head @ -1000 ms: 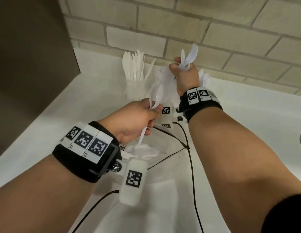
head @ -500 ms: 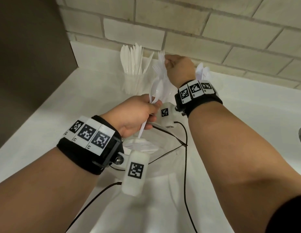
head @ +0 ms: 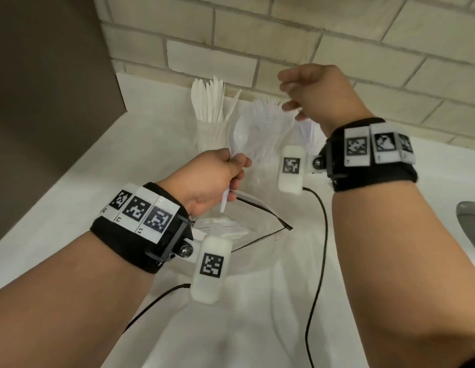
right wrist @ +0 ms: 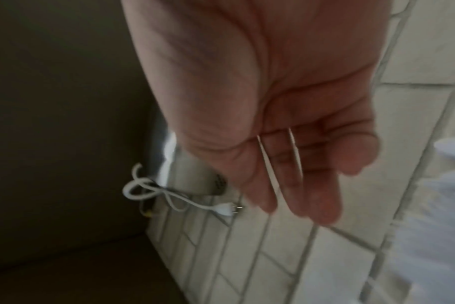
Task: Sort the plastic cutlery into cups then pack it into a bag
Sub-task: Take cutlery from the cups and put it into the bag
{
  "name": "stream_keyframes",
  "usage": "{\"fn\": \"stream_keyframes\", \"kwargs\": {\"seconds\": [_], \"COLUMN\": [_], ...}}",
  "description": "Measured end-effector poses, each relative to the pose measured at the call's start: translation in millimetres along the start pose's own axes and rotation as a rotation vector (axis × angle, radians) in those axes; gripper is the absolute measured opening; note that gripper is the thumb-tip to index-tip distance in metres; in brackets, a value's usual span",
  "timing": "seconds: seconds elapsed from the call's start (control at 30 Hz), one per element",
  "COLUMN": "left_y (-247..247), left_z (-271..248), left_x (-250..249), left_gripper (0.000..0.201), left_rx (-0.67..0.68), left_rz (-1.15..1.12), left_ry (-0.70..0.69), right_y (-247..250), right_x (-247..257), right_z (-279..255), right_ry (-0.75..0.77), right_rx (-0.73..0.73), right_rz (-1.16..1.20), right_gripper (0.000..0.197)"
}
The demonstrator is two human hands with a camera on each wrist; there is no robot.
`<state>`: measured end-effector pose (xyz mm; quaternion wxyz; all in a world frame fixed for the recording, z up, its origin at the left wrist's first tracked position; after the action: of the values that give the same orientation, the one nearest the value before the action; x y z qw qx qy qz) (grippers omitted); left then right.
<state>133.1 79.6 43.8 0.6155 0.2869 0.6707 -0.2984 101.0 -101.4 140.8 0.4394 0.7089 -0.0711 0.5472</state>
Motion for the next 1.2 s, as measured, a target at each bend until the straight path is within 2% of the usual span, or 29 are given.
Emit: {"fn": "stream_keyframes", "kwargs": {"seconds": [0.03, 0.07, 0.13, 0.2, 0.3, 0.4, 0.47, 0.53, 0.6, 0.67, 0.73, 0.8, 0.93, 1.03, 1.13, 1.2], "left_y": [-1, -2, -6, -11, -13, -2, 13, 28, 40, 45, 44, 40, 30, 30, 31, 32], "left_z": [-1, -1, -4, -8, -16, -23, -31, -39, -45, -48, -48, -43, -36, -32, -29, -28], "left_x": [-3, -6, -12, -15, -17, -16, -16, -12, 2, 18, 30, 39, 55, 65, 70, 71], "left_gripper": [0.021, 0.022, 0.025, 0.028, 0.029, 0.018, 0.019, 0.019, 0.034, 0.065, 0.087, 0.100, 0.114, 0.116, 0.117, 0.118], "left_rx": [-0.008, -0.011, 0.000, 0.039, 0.094, 0.106, 0.105, 0.163, 0.307, 0.455, 0.492, 0.493, 0.517, 0.524, 0.524, 0.522], "left_rz": [-0.004, -0.003, 0.024, 0.059, 0.155, 0.537, 0.746, 0.910, 1.119, 1.236, 1.213, 1.204, 1.234, 1.222, 1.212, 1.199], "left_ry": [-0.029, -0.059, -0.109, -0.140, -0.175, -0.283, -0.387, -0.399, -0.256, -0.124, -0.105, -0.124, -0.120, -0.086, -0.076, -0.071], "right_y": [-1, -5, -18, -33, -44, -39, -24, 0, 28, 51, 65, 68, 58, 45, 30, 22], "right_x": [3, 5, 4, 0, -9, -15, -16, -16, -17, -22, -31, -39, -55, -69, -86, -97], "right_z": [-18, -36, -63, -77, -86, -90, -86, -79, -69, -55, -38, -21, 7, 21, 31, 34], "right_ry": [-0.003, -0.001, 0.008, 0.035, 0.046, 0.050, 0.072, 0.100, 0.132, 0.155, 0.154, 0.144, 0.133, 0.092, -0.047, -0.176], "right_rx": [0.078, 0.164, 0.323, 0.371, 0.299, 0.262, 0.220, 0.131, -0.041, -0.268, -0.465, -0.574, -0.612, -0.554, -0.458, -0.409], "right_rz": [0.028, 0.026, 0.015, 0.043, 0.115, 0.181, 0.228, 0.281, 0.289, 0.239, 0.187, 0.150, 0.059, -0.077, -0.233, -0.424], "right_gripper": [0.022, 0.025, 0.042, 0.042, 0.022, 0.014, 0.014, 0.015, 0.016, 0.017, 0.016, 0.020, 0.030, 0.037, 0.046, 0.043]}}
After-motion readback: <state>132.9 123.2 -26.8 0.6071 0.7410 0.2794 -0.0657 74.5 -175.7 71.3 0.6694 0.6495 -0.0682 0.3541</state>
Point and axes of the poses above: each hand's wrist, its own z-axis towards the middle knuckle, its own y-axis out of the back of the hand, x = y × z, the point moved 4 cm from there along z, towards the middle knuckle, and after that the axes turned 14 degrees about -y, right-handed, at the moved point
